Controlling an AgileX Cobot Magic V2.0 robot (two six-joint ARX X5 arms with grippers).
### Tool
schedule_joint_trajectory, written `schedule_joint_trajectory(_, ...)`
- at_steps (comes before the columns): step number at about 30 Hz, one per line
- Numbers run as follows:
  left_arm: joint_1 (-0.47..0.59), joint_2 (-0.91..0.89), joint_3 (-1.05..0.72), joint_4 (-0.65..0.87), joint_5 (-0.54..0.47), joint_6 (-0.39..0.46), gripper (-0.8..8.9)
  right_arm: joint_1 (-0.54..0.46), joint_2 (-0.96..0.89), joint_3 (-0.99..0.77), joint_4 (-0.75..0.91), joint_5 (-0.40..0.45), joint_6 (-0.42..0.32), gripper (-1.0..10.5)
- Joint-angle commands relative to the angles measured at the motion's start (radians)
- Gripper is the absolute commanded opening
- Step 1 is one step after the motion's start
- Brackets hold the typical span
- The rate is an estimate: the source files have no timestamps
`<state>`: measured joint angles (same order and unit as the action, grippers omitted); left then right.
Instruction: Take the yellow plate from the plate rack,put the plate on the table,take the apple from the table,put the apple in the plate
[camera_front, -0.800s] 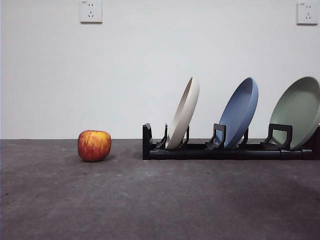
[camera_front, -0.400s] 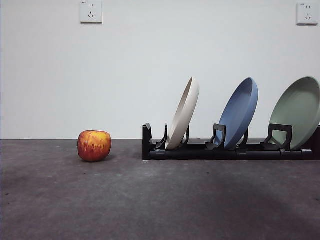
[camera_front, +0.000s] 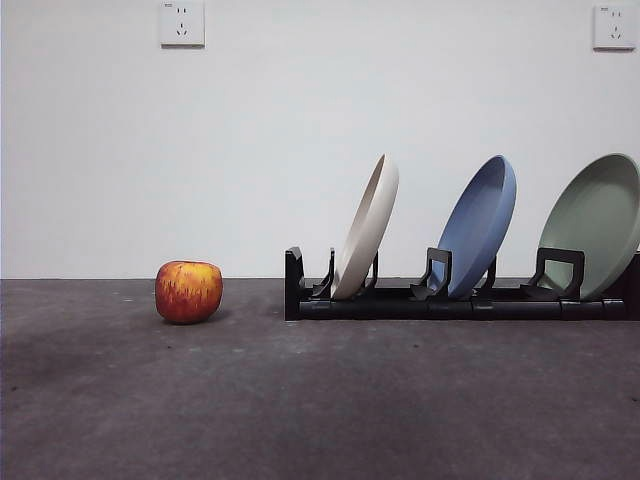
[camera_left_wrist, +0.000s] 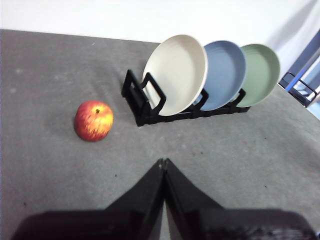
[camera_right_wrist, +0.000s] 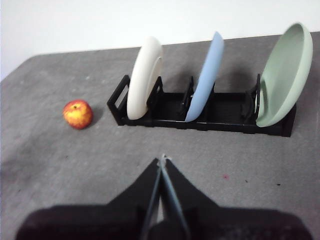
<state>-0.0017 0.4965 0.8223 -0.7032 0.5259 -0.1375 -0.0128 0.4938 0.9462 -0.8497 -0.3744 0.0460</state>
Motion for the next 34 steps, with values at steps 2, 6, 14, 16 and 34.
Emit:
schedule_joint_trajectory(2, -0.027, 0.036, 0.088, -0.051, 0.006, 0.051, -0.06, 0.000, 0.047, 0.094, -0.076, -0.005, -0.058, -0.1)
schedule_joint_trajectory(6, -0.055, 0.065, 0.144, -0.096, 0.006, 0.065, -0.06, 0.000, 0.074, 0.142, -0.110, -0.007, -0.058, -0.1)
schedule_joint_trajectory(14, -0.084, 0.089, 0.170, -0.112, 0.027, 0.081, 1.43, 0.000, 0.086, 0.179, -0.122, -0.068, -0.058, 0.9)
schedule_joint_trajectory(16, -0.084, 0.093, 0.170, -0.112, 0.036, 0.077, 3.76, 0.000, 0.086, 0.179, -0.124, -0.085, -0.057, 2.8)
schedule_joint_trajectory(34, -0.104, 0.139, 0.171, -0.106, 0.085, 0.079, 6.29, 0.000, 0.093, 0.180, -0.170, -0.109, -0.056, 6.1)
